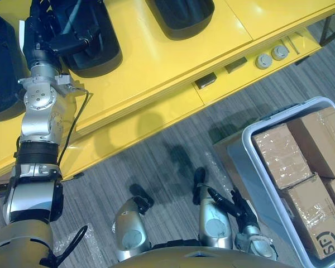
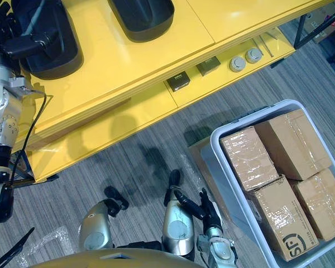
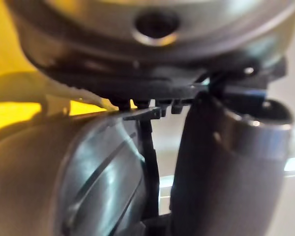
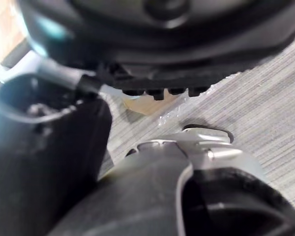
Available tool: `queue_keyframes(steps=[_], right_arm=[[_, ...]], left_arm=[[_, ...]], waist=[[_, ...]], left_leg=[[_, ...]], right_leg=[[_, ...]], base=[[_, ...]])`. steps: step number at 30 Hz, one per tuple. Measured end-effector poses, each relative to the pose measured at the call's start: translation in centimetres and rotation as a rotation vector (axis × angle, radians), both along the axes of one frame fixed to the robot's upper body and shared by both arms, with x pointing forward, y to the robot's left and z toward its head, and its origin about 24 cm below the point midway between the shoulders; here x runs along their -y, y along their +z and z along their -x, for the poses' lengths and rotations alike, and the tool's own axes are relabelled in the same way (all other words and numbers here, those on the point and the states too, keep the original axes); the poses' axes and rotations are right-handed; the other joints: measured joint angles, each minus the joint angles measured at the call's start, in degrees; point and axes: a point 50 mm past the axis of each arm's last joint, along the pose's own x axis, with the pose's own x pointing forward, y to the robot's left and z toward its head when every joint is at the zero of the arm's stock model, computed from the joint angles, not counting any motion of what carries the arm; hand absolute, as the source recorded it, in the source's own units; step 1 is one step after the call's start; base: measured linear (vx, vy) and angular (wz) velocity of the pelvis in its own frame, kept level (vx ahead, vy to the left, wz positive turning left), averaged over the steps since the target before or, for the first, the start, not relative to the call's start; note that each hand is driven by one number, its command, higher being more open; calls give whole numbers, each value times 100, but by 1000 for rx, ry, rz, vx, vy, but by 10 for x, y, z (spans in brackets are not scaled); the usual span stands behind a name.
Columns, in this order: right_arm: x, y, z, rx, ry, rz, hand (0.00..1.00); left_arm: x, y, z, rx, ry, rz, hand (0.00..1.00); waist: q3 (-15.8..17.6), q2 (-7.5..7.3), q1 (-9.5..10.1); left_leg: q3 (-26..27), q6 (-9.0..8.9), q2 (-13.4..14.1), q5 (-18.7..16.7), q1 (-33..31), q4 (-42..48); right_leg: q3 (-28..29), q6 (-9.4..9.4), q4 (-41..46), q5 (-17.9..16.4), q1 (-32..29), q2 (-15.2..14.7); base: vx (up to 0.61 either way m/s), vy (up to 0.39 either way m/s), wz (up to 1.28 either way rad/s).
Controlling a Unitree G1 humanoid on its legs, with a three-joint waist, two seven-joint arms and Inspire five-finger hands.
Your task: Walk over and take three plastic housings, then place them on the shelf
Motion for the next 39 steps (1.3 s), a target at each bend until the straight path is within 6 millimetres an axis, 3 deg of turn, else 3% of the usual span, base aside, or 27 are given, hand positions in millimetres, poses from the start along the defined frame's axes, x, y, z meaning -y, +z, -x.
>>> queue_keyframes(steps=[14, 17, 21, 25, 29, 32, 34, 36, 39], right_arm=[[-1, -1, 2, -12, -1, 2, 100], [-3, -2, 4, -20, 4, 0, 100], [-2, -5, 8, -42, -2, 0, 100], [4, -11, 18, -85, -39, 5, 100], [10, -18, 30, -139, -77, 8, 100], [13, -22, 37, -172, -104, 11, 100], [15, -22, 39, -183, -112, 22, 100], [17, -24, 43, -205, -130, 28, 100], [22, -29, 50, -260, -167, 34, 100]], left_arm=[[-12, 5, 0, 13, 192, 7, 100], [-17, 17, 7, 83, 200, -6, 100], [2, 52, 37, 332, -20, 25, 100], [31, 56, 59, 413, -324, -7, 100], [46, 30, 67, 380, -559, 35, 100], [53, 5, 75, 290, -785, 34, 100], [66, -10, 86, 191, -969, -19, 100], [82, -36, 100, 52, -1190, -61, 100], [109, -118, 122, -331, -1512, 119, 100]], waist=[[-4, -6, 56], [-9, -13, 70], [-61, 12, 99], [-445, 195, 177], [-1051, 403, 179], [-1397, 468, 203], [-1431, 490, 239], [-1545, 476, 290], [-1755, 506, 332]], left_leg=[[-19, -1, -15, 2, 151, -44], [-28, -13, -103, 69, 314, -220], [-72, -58, -256, 250, 613, -637], [-69, -100, -375, 351, 773, -967], [-65, -163, -527, 408, 1169, -1354], [-55, -195, -602, 427, 1370, -1543], [-45, -229, -632, 449, 1521, -1661], [-12, -237, -661, 453, 1570, -1721], [13, -248, -702, 461, 1617, -1813]], right_leg=[[-29, -1, -14, -1, 160, 0], [-35, 4, -61, -4, 280, -20], [-183, 23, -299, 8, 625, -21], [-316, 73, -564, 42, 845, -12], [-443, 175, -986, 112, 1329, 12], [-507, 240, -1276, 189, 1608, 43], [-534, 211, -1359, 255, 1741, 65], [-551, 235, -1480, 290, 1803, 64], [-572, 276, -1689, 387, 1901, 59]], base=[[0, 0, 0], [2, 0, 1], [32, -2, 11], [92, 9, 9], [111, 27, 6], [79, 22, 3], [15, 21, -1], [-16, 11, -8], [-5, -4, -2]])
